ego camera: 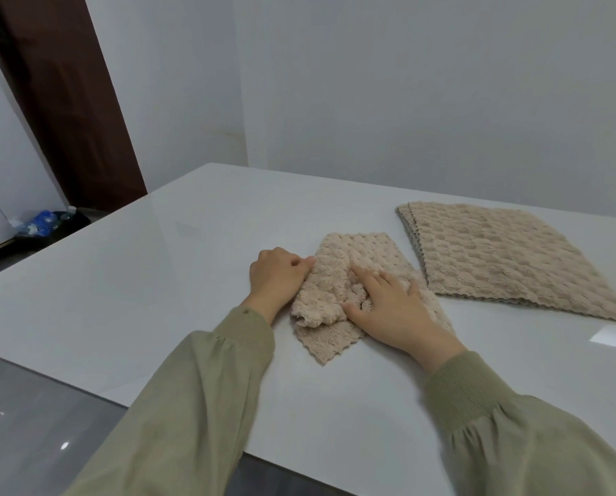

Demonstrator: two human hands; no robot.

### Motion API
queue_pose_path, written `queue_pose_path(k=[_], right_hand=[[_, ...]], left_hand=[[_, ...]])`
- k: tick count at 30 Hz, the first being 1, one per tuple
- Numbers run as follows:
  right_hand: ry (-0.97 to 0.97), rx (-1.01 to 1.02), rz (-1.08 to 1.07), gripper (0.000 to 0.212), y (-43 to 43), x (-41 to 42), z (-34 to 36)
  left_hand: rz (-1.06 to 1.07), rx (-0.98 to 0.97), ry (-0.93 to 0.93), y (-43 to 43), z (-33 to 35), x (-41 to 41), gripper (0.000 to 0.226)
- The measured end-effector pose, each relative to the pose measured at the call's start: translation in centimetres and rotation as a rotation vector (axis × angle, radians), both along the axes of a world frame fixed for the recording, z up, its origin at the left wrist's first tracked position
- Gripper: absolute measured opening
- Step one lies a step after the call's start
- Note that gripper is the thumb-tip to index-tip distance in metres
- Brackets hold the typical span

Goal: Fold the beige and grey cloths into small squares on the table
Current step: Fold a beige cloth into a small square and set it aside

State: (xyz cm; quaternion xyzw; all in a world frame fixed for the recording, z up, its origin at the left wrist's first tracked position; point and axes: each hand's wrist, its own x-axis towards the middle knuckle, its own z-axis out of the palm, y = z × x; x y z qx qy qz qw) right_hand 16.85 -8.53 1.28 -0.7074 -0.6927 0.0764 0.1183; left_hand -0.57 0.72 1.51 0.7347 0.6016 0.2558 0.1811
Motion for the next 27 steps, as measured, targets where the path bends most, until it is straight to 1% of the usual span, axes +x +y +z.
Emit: queue_pose_path(k=[2, 3, 5, 6, 7, 8, 9, 10, 11, 12, 13, 14, 15, 16, 17, 18, 19, 20, 22, 24, 26, 27], right_hand=[[0.028, 0.032, -0.01, 0.074, -0.2, -0.1, 0.0], [0.041, 0.049, -0.016, 0.076, -0.2, -0.2, 0.1], [0.058, 0.076, -0.025, 0.079, -0.3, -0.3, 0.1], [0.063, 0.085, -0.027, 0.08, -0.4, -0.2, 0.0], [0.07, 0.092, -0.026, 0.081, -0.5, -0.2, 0.0], [0.08, 0.097, -0.025, 0.081, -0.6, -0.2, 0.1], [0.092, 0.105, -0.022, 0.08, -0.6, -0.1, 0.1], [0.1, 0.121, -0.022, 0.078, -0.7, -0.1, 0.0], [0.102, 0.143, -0.027, 0.076, -0.7, -0.1, 0.1], [0.096, 0.158, -0.04, 0.075, -0.7, 0.0, 0.0], [0.079, 0.157, -0.056, 0.074, -0.7, 0.1, 0.0], [0.049, 0.135, -0.068, 0.073, -0.7, 0.2, 0.0], [0.006, 0.101, -0.074, 0.073, -0.8, 0.2, -0.1], [-0.039, 0.062, -0.075, 0.074, -0.8, 0.3, -0.2], [-0.075, 0.028, -0.074, 0.074, -0.9, 0.3, -0.3], [-0.097, 0.005, -0.077, 0.073, -1.0, 0.2, -0.4], [-0.105, -0.006, -0.082, 0.074, -1.0, 0.2, -0.4], [-0.107, -0.007, -0.088, 0.074, -1.0, 0.1, -0.4], [-0.106, 0.001, -0.105, 0.074, -0.9, 0.0, -0.5], [-0.113, 0.001, -0.111, 0.074, -0.8, 0.0, -0.5], [-0.12, -0.01, -0.106, 0.074, -0.7, 0.0, -0.5], [-0.118, -0.013, -0.105, 0.074, -0.6, 0.1, -0.5]], left_hand=[[-0.062, -0.038, 0.021, 0.1, 0.2, 0.9, 0.032], [-0.093, -0.06, -0.031, 0.0, 0.2, 1.2, 0.025], [-0.102, -0.103, -0.259, -0.6, 0.0, 1.0, 0.011], [-0.08, -0.099, -0.358, -0.9, 0.1, 0.7, 0.007], [-0.046, -0.061, -0.42, -1.1, 0.1, 0.2, 0.007], [-0.009, 0.016, -0.419, -1.2, 0.2, -0.3, 0.009], [0.018, 0.145, -0.362, -1.4, 0.4, -0.7, 0.011], [0.006, 0.327, -0.273, -1.6, 0.5, -1.0, 0.014], [-0.052, 0.525, -0.166, -1.5, 0.6, -1.3, 0.016], [-0.15, 0.654, -0.024, -1.3, 0.5, -1.3, 0.017], [-0.26, 0.691, 0.133, -0.8, 0.2, -1.2, 0.021], [-0.337, 0.604, 0.261, -0.8, 0.0, -1.1, 0.027], [-0.362, 0.437, 0.303, -1.2, -0.1, -1.2, 0.032], [-0.334, 0.293, 0.246, -1.5, -0.2, -1.3, 0.037], [-0.275, 0.243, 0.133, -1.7, -0.2, -1.6, 0.041], [-0.193, 0.247, -0.002, -1.8, -0.4, -2.1, 0.043], [-0.09, 0.262, -0.097, -1.8, -0.6, -2.5, 0.042], [0.005, 0.244, -0.104, -1.6, -0.8, -2.9, 0.039], [0.11, 0.134, 0.026, -1.1, -1.1, -3.5, 0.033], [0.097, 0.057, 0.109, -0.8, -1.3, -3.2, 0.032], [0.04, 0.056, 0.097, -0.8, -1.2, -2.6, 0.023], [0.027, 0.071, 0.056, -0.8, -1.1, -2.4, 0.016]])
